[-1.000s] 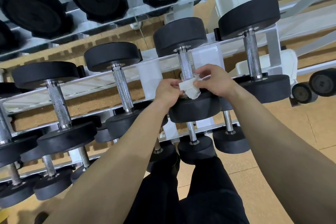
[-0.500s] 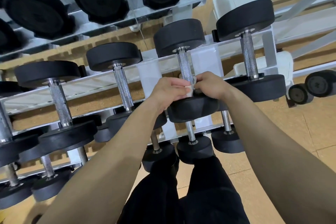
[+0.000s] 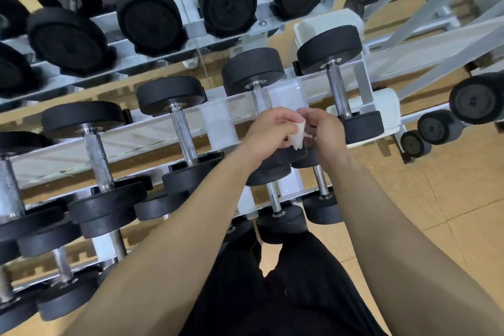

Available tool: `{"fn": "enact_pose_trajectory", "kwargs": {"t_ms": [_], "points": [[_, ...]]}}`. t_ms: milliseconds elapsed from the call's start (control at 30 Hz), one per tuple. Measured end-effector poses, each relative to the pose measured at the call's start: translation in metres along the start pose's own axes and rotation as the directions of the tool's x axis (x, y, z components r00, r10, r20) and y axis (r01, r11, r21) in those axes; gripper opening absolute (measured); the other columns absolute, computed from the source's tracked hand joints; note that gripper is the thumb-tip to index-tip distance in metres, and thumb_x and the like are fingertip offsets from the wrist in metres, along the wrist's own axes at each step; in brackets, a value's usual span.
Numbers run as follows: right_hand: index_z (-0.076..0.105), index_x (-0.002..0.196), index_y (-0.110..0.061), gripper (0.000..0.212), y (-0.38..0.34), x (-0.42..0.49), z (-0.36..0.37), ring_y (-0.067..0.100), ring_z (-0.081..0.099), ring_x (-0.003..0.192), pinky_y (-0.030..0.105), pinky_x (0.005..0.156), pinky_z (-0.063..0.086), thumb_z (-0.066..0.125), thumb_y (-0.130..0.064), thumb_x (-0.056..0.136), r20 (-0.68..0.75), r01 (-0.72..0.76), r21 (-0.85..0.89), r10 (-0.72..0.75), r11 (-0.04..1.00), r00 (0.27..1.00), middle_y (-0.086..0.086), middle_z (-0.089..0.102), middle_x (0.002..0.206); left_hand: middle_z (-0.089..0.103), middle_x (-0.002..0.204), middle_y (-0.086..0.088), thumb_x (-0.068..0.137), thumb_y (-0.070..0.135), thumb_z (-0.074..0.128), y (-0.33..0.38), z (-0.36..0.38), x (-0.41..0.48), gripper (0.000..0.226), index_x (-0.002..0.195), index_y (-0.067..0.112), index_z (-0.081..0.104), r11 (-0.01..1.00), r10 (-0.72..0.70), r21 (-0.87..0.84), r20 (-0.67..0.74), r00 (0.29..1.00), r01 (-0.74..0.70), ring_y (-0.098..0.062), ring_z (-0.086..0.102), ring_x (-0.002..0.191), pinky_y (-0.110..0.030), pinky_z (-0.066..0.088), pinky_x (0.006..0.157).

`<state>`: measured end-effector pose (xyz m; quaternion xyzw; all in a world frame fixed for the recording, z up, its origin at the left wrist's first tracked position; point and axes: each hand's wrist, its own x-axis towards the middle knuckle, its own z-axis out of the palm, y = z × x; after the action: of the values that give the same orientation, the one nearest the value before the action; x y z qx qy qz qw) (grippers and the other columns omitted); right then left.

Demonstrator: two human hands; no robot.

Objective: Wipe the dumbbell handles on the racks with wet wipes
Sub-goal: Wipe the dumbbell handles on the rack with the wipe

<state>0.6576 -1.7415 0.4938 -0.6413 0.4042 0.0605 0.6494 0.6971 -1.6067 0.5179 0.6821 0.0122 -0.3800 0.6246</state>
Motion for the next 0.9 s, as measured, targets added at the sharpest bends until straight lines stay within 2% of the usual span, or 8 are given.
{"fn": "enact_pose_trajectory", "kwargs": {"t_ms": [200, 300, 367, 500, 600, 733, 833, 900], "points": [[0.076, 0.111, -0.022, 0.037, -0.003, -0.030, -0.048, 0.024, 0.062, 0.116, 0.041, 0.102, 0.048, 0.048, -0.034, 0.091, 0.255, 0.100, -0.089, -0.074, 0.991, 0.964, 0.001, 0.071, 0.122, 0.059, 0.101, -0.014, 0.080, 0.002, 0.051, 0.010, 0.018, -0.023, 0.016, 0.086, 0.009, 0.064, 0.871, -0.061, -0.482, 0.086, 0.994, 0.095, -0.029, 0.060, 0.098, -0.037, 0.056, 0.077], [0.068, 0.080, -0.015, 0.016, -0.010, -0.033, -0.072, 0.031, 0.055, 0.081, 0.036, 0.071, 0.046, 0.055, -0.021, 0.075, 0.346, 0.056, 0.014, -0.058, 0.998, 0.937, 0.007, 0.063, 0.084, 0.058, 0.094, -0.009, 0.090, -0.002, 0.051, 0.017, 0.027, -0.028, 0.020, 0.087, 0.012, 0.064, 0.823, -0.003, -0.564, 0.112, 0.994, 0.066, -0.026, 0.059, 0.097, -0.034, 0.056, 0.080], [0.061, 0.080, -0.008, 0.014, -0.017, -0.031, -0.090, 0.031, 0.050, 0.077, 0.034, 0.062, 0.040, 0.057, -0.019, 0.071, 0.350, 0.032, 0.079, -0.058, 0.996, 0.935, 0.014, 0.054, 0.080, 0.058, 0.092, -0.007, 0.094, -0.008, 0.051, 0.024, 0.035, -0.030, 0.024, 0.091, 0.013, 0.064, 0.822, 0.041, -0.570, 0.064, 0.997, 0.003, -0.024, 0.061, 0.092, -0.032, 0.057, 0.076], [0.064, 0.102, -0.002, 0.031, -0.027, -0.016, -0.126, 0.037, 0.059, 0.096, 0.039, 0.078, 0.048, 0.058, -0.022, 0.080, 0.435, -0.076, 0.141, 0.007, 0.987, 0.900, 0.020, 0.062, 0.101, 0.070, 0.089, -0.002, 0.091, -0.016, 0.051, 0.037, 0.061, -0.029, 0.032, 0.108, 0.008, 0.065, 0.870, 0.046, -0.490, -0.044, 0.998, -0.062, -0.021, 0.067, 0.086, -0.029, 0.059, 0.072], [0.074, 0.092, -0.011, 0.027, -0.043, -0.005, -0.157, 0.029, 0.062, 0.090, 0.034, 0.073, 0.051, 0.048, -0.020, 0.092, 0.627, -0.129, 0.112, 0.031, 0.985, 0.778, 0.011, 0.069, 0.096, 0.076, 0.100, -0.004, 0.091, -0.018, 0.046, 0.051, 0.090, -0.026, 0.039, 0.117, 0.004, 0.066, 0.869, 0.047, -0.487, -0.092, 0.995, -0.086, -0.020, 0.071, 0.091, -0.030, 0.059, 0.076], [0.064, 0.130, -0.010, 0.044, -0.057, 0.012, -0.194, 0.023, 0.065, 0.099, 0.030, 0.078, 0.053, 0.052, -0.021, 0.090, 0.776, -0.106, 0.010, 0.059, 0.994, 0.628, 0.009, 0.069, 0.112, 0.075, 0.113, -0.009, 0.089, -0.013, 0.043, 0.065, 0.137, -0.020, 0.041, 0.115, 0.006, 0.069, 0.874, 0.024, -0.474, -0.178, 0.984, -0.107, -0.025, 0.070, 0.099, -0.040, 0.056, 0.083], [0.058, 0.138, -0.004, 0.052, -0.063, 0.029, -0.214, 0.030, 0.060, 0.105, 0.035, 0.083, 0.050, 0.059, -0.021, 0.089, 0.768, -0.001, 0.010, -0.007, 1.000, 0.640, 0.017, 0.064, 0.120, 0.075, 0.111, -0.007, 0.088, -0.010, 0.042, 0.068, 0.163, -0.015, 0.044, 0.118, 0.009, 0.069, 0.896, 0.012, -0.427, -0.257, 0.966, -0.125, -0.027, 0.068, 0.100, -0.044, 0.052, 0.082], [0.064, 0.128, 0.001, 0.047, -0.068, 0.037, -0.226, 0.029, 0.065, 0.102, 0.034, 0.078, 0.055, 0.065, -0.016, 0.084, 0.717, 0.025, 0.062, -0.062, 0.998, 0.695, 0.019, 0.068, 0.115, 0.076, 0.106, -0.004, 0.087, -0.010, 0.044, 0.069, 0.175, -0.015, 0.043, 0.113, 0.011, 0.071, 0.932, 0.018, -0.334, -0.340, 0.940, -0.139, -0.028, 0.067, 0.100, -0.046, 0.050, 0.084]]}}
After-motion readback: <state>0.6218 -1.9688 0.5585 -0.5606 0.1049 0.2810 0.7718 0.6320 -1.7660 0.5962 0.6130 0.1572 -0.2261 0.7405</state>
